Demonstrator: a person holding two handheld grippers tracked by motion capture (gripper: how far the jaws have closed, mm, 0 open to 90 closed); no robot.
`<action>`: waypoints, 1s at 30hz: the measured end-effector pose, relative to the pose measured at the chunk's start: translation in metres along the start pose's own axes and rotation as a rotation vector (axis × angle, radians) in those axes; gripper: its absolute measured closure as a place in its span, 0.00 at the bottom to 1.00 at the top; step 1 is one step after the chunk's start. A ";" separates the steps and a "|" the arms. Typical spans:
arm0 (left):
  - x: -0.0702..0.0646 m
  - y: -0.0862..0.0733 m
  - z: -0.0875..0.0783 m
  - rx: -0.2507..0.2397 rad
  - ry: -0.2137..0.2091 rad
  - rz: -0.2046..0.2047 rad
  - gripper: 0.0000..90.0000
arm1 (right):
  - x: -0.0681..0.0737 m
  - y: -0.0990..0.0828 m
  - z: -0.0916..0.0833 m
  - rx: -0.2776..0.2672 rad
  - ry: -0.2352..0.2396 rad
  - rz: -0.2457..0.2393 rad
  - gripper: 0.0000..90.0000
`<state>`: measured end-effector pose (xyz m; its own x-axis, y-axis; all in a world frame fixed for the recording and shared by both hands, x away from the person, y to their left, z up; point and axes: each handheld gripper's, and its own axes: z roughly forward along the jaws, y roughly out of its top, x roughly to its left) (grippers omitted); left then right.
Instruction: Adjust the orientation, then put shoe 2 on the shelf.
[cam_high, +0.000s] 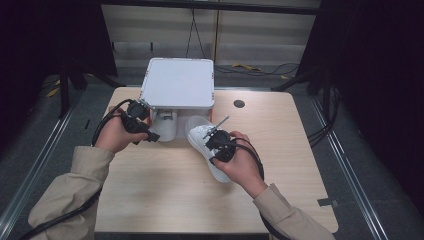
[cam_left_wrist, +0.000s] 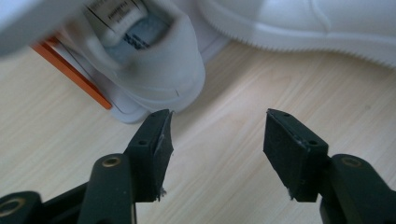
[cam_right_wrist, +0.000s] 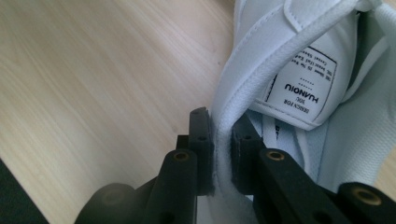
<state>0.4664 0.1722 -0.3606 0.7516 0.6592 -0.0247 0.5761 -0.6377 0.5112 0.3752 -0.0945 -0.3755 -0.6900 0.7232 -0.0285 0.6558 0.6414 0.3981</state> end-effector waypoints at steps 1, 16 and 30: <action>0.001 0.004 -0.003 -0.003 -0.006 0.001 0.51 | 0.000 0.001 0.003 -0.001 0.006 0.003 0.91; 0.016 0.070 -0.026 -0.070 0.009 -0.076 0.80 | 0.008 -0.002 0.023 0.003 -0.010 -0.024 0.91; 0.020 0.090 0.005 -0.096 0.052 -0.119 0.93 | 0.005 -0.001 0.032 -0.013 0.013 0.006 0.91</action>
<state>0.5348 0.1258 -0.3195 0.6608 0.7491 -0.0462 0.6246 -0.5147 0.5874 0.3804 -0.0833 -0.4051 -0.6902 0.7235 -0.0139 0.6560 0.6336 0.4102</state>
